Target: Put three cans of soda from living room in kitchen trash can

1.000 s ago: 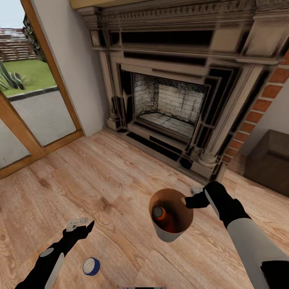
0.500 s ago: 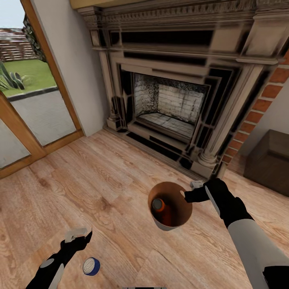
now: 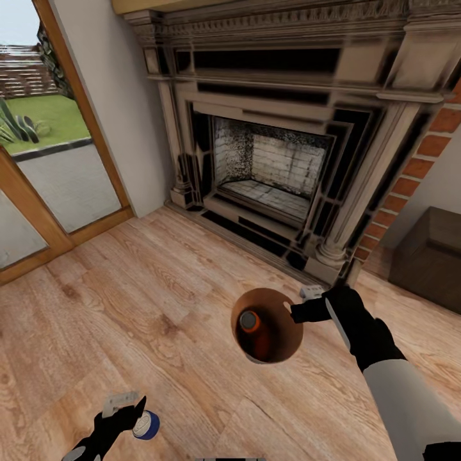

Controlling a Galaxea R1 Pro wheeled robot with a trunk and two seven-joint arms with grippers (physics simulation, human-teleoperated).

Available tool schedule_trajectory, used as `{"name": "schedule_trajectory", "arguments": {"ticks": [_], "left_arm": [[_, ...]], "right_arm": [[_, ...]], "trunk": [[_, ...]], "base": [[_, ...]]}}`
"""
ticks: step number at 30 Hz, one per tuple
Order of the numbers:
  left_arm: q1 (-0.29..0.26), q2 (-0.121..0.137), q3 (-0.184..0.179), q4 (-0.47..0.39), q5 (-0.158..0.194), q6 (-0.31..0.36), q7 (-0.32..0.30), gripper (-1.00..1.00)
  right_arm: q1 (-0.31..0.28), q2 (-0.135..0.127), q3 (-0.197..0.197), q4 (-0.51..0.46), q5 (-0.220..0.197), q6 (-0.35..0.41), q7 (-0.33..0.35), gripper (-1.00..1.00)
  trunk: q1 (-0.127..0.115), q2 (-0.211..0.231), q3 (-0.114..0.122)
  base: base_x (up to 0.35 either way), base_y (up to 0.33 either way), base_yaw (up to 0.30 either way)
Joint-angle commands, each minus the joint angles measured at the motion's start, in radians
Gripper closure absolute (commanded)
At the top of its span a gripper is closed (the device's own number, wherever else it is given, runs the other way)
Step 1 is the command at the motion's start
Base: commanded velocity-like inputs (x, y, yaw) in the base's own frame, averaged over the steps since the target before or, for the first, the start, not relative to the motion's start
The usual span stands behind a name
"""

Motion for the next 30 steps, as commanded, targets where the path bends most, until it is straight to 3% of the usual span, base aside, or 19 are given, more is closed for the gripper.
{"name": "schedule_trajectory", "arguments": {"ticks": [1,6,30], "left_arm": [[0.0,0.0,0.0,0.001,0.0,-0.004,0.0,-1.0],[0.0,-0.001,0.003,0.003,0.0,-0.014,0.0,-1.0],[0.0,-0.001,0.005,0.024,0.0,-0.017,0.002,-1.0]], "right_arm": [[0.003,0.0,-0.001,-0.008,-0.024,0.004,0.005,1.0],[0.016,0.001,0.0,-0.034,-0.023,0.004,0.004,1.0],[0.019,0.0,-0.002,-0.061,-0.028,0.004,0.005,1.0]], "trunk": [[0.0,0.0,0.0],[0.0,0.0,0.0],[0.092,-0.168,-0.075]], "base": [[0.0,0.0,0.0],[0.0,0.0,0.0],[0.0,0.0,0.0]]}}
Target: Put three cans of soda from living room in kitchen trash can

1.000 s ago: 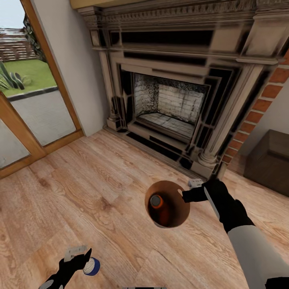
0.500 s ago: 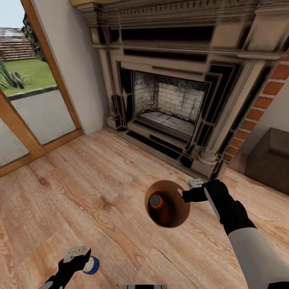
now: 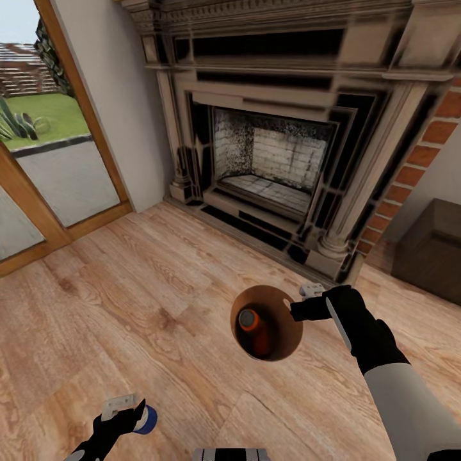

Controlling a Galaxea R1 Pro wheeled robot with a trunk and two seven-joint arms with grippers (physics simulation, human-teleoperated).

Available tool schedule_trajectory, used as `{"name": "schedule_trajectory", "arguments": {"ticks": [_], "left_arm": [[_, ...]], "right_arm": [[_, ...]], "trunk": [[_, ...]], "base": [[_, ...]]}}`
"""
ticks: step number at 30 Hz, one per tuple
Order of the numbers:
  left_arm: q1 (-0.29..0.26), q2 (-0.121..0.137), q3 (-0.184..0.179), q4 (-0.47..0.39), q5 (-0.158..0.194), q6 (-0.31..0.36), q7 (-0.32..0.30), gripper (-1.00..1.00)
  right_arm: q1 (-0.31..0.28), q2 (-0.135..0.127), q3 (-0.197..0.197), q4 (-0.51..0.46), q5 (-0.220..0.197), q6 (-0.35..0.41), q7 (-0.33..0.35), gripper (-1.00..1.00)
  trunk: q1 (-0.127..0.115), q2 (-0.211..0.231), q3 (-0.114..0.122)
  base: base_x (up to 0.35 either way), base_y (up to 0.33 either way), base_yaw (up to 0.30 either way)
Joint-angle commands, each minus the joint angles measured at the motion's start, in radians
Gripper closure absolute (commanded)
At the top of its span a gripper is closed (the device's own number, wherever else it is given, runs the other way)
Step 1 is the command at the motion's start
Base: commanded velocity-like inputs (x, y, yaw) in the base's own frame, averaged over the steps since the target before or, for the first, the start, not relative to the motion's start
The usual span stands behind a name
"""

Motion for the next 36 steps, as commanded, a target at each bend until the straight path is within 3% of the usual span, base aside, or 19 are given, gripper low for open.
{"name": "schedule_trajectory", "arguments": {"ticks": [1,12,21,27,30,36], "left_arm": [[0.0,0.0,0.0,0.0,0.0,0.0,0.0,-1.0],[0.0,0.0,-0.001,0.0,0.0,-0.001,0.0,-1.0],[0.0,-0.001,-0.005,0.0,0.0,-0.002,0.0,-1.0],[0.0,-0.002,-0.005,0.0,0.0,-0.002,0.0,-1.0],[0.0,-0.002,-0.005,0.0,0.0,-0.002,0.0,-1.0],[0.0,-0.002,-0.005,0.001,0.0,-0.002,0.0,-1.0]], "right_arm": [[0.0,0.0,-0.001,-0.002,-0.029,0.005,0.007,1.0],[0.016,-0.002,-0.003,-0.053,-0.03,0.005,0.008,1.0],[0.045,-0.007,-0.007,-0.133,-0.031,0.005,0.009,1.0],[0.05,-0.014,-0.011,-0.149,-0.026,0.005,0.126,1.0],[0.05,-0.016,-0.012,-0.149,-0.026,0.005,0.141,1.0],[0.051,-0.016,-0.012,-0.149,-0.026,0.005,0.146,1.0]], "trunk": [[0.004,-0.007,-0.003],[0.046,-0.084,-0.038],[0.046,-0.084,-0.038],[0.046,-0.084,-0.038],[0.046,-0.084,-0.038],[0.069,-0.126,-0.056]], "base": [[0.0,0.0,0.0],[0.0,0.0,0.0],[0.0,0.0,0.0],[0.0,0.0,0.0],[0.0,0.0,0.0],[0.0,0.0,0.0]]}}
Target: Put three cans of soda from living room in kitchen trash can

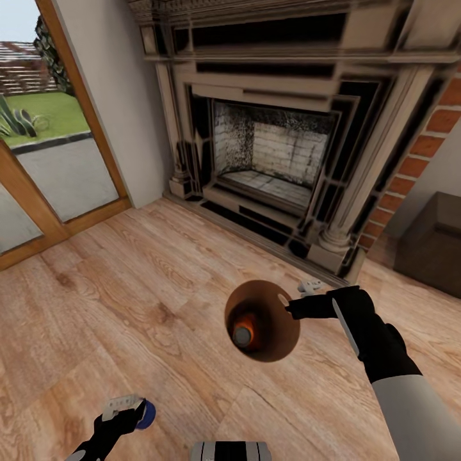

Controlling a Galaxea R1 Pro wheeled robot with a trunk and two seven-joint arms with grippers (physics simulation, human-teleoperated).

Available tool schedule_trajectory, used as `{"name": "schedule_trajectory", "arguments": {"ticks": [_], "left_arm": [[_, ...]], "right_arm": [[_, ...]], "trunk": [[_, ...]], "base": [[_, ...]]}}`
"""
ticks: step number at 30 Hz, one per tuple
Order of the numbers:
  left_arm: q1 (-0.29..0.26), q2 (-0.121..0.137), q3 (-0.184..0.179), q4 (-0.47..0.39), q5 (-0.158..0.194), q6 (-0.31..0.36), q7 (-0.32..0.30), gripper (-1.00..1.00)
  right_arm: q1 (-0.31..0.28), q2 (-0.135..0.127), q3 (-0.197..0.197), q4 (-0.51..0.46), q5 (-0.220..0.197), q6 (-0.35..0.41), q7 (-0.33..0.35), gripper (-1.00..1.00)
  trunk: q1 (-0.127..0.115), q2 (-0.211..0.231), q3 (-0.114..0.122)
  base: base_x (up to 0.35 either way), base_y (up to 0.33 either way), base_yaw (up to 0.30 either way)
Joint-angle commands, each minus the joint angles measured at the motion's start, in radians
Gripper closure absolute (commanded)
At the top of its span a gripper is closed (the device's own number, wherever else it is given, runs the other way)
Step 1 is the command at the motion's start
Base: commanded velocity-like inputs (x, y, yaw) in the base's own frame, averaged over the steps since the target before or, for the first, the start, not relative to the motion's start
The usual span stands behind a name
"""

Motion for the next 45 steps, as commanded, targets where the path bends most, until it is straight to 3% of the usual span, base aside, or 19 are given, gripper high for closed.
{"name": "schedule_trajectory", "arguments": {"ticks": [1,5,45], "left_arm": [[0.0,0.0,0.0,0.0,0.0,0.0,0.0,-1.0],[0.0,0.0,0.0,-0.001,0.0,0.0,0.0,-1.0],[0.0,-0.003,0.001,-0.002,0.001,-0.011,-0.001,-1.0]], "right_arm": [[0.0,0.0,0.0,0.0,-0.036,0.009,0.007,1.0],[0.002,0.002,0.001,0.0,-0.037,0.009,0.007,1.0],[0.016,-0.015,-0.001,-0.05,-0.036,0.009,0.007,1.0]], "trunk": [[0.0,-0.001,-0.004],[0.002,-0.002,-0.019],[0.002,-0.002,-0.019]], "base": [[0.0,0.0,0.0],[0.0,0.0,0.0],[0.0,0.0,0.0]]}}
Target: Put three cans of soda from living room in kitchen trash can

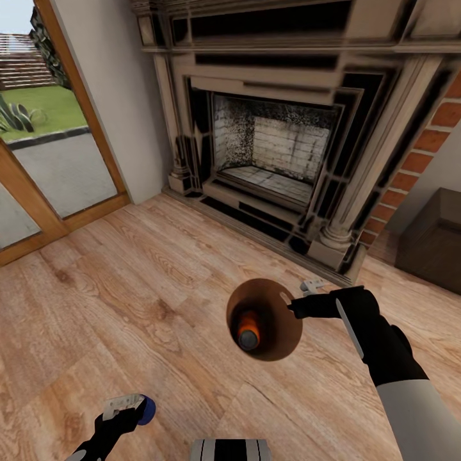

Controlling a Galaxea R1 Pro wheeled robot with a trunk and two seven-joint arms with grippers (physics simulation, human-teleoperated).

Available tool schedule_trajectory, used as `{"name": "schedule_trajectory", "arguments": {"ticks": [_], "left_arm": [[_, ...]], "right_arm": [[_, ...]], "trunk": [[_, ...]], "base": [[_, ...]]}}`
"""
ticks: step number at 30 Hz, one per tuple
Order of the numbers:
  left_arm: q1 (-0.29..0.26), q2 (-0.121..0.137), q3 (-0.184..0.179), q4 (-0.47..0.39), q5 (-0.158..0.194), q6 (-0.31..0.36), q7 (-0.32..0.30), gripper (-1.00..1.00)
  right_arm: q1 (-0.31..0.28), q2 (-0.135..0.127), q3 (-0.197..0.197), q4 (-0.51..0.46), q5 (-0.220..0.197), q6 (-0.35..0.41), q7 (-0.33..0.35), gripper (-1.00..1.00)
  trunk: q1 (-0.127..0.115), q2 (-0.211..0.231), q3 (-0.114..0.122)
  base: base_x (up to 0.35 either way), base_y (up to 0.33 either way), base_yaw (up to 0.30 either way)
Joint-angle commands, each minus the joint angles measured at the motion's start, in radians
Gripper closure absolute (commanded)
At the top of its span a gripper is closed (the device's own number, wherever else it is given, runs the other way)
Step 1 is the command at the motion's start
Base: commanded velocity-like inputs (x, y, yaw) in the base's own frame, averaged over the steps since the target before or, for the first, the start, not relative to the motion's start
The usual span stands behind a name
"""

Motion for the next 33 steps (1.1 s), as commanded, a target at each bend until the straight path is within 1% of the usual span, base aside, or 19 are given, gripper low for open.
{"name": "schedule_trajectory", "arguments": {"ticks": [1,19,28,32,33], "left_arm": [[0.0,0.0,0.0,0.0,0.0,-0.001,0.0,-1.0],[0.0,-0.002,0.001,-0.006,0.001,-0.008,0.0,-1.0],[0.0,-0.002,0.0,-0.001,0.0,-0.008,-0.001,-1.0],[0.0,-0.002,0.0,-0.002,0.0,-0.008,-0.001,-1.0],[0.0,-0.002,0.0,-0.002,0.0,-0.008,-0.001,-1.0]], "right_arm": [[0.001,0.0,0.0,-0.001,-0.032,0.008,0.007,1.0],[0.011,0.001,0.0,-0.023,-0.032,0.008,0.006,1.0],[0.012,0.0,0.0,-0.024,-0.032,0.008,0.007,1.0],[0.018,0.0,-0.001,-0.04,-0.032,0.008,0.007,1.0],[0.019,0.0,-0.002,-0.041,-0.032,0.008,0.007,1.0]], "trunk": [[0.0,0.0,0.0],[0.0,0.0,0.0],[0.004,-0.002,-0.035],[0.006,-0.003,-0.05],[0.006,-0.003,-0.05]], "base": [[0.0,0.0,0.0],[0.0,0.0,0.0],[0.0,0.0,0.0],[0.0,0.0,0.0],[0.0,0.0,0.0]]}}
